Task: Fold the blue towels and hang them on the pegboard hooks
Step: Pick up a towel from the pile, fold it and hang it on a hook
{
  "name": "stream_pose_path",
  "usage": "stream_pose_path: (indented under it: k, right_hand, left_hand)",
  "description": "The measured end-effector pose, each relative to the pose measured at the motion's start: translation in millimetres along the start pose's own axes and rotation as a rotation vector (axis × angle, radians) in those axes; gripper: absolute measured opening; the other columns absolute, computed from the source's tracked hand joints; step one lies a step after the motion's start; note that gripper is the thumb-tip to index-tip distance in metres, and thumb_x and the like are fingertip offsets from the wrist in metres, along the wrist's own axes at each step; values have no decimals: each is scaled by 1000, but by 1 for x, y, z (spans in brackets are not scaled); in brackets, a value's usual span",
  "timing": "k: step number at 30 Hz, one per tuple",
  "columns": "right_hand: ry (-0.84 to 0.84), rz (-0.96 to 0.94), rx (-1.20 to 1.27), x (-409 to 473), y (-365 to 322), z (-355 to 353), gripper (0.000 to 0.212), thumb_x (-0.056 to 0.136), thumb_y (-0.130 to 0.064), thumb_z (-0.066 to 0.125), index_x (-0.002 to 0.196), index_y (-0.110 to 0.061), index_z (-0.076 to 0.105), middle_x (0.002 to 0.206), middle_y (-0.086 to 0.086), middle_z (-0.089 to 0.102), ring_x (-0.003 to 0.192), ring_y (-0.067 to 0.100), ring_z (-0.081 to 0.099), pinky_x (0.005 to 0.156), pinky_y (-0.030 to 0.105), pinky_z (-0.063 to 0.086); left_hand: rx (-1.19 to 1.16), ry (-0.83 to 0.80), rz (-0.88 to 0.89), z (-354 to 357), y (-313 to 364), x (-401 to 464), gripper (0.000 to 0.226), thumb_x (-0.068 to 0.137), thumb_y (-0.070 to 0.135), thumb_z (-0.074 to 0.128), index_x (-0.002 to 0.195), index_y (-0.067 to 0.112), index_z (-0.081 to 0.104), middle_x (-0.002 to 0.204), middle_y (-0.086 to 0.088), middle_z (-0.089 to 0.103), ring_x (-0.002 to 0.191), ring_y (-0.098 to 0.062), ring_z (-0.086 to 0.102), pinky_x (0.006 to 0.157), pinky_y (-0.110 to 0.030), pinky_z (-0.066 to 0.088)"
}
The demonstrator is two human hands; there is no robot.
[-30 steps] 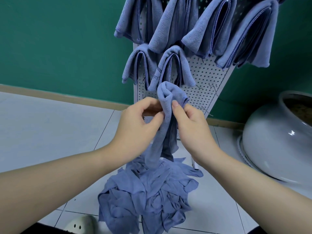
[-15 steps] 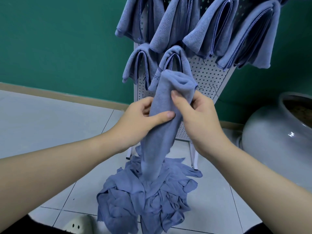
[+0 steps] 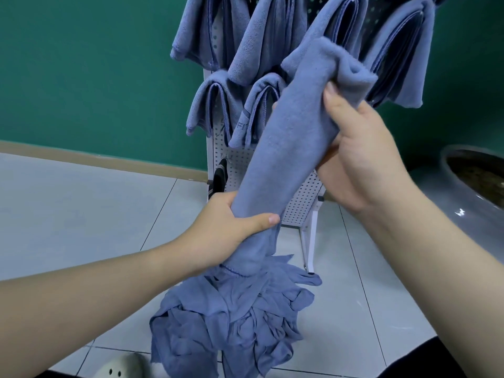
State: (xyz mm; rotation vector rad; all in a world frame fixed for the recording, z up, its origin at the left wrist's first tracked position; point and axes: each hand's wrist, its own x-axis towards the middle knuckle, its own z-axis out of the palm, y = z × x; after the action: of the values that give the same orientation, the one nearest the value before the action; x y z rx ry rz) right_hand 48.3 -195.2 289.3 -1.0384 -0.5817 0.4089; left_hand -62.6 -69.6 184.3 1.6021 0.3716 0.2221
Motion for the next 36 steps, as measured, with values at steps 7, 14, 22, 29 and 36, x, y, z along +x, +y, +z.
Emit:
stream_pose_path:
  k: [7,14,22,29,36]
  right_hand:
    - [142,-35,137,11,-24,-28,38,107,-16,54,137,5,55,121,21,71,114,33,71,93,44,60]
    - [250,125,63,8,-6,-41,35,107,-24,54,134,-3,59,122,15,74,113,24,73,97,41,59]
    - [94,256,50,-15,28,-19,32,106,-16,54,134,-2,60,110,10,75,107,20,72,89,32,60]
    - [52,154,-96,-19,23,-7,34,102,-19,60,127,4,65,122,23,71,103,25,71,91,36,59]
    - [260,134,-296,-10,10,-16,42,103,-38,59,102,1,73,93,16,78,83,24,77,64,30,60]
  left_hand:
    - [89,-180,21,0,-13,-14,20,95,1,67,80,-12,61,66,-9,68,67,-30,68,68,-37,58]
    - [557,-284,-58,-24,-2,1,58,76,54,84,72,4,56,59,5,51,52,-14,42,51,-21,33]
    - [168,-174,127,-11,28,7,45,76,43,70,111,15,74,110,4,78,102,-4,72,88,-18,56]
    - [81,-74,186,-4,38,7,17,89,30,68,94,16,75,90,7,79,80,-2,70,68,-16,53]
    - [199,22,313,-11,48,9,51,81,50,77,88,0,69,75,-3,64,65,-10,52,59,-23,44]
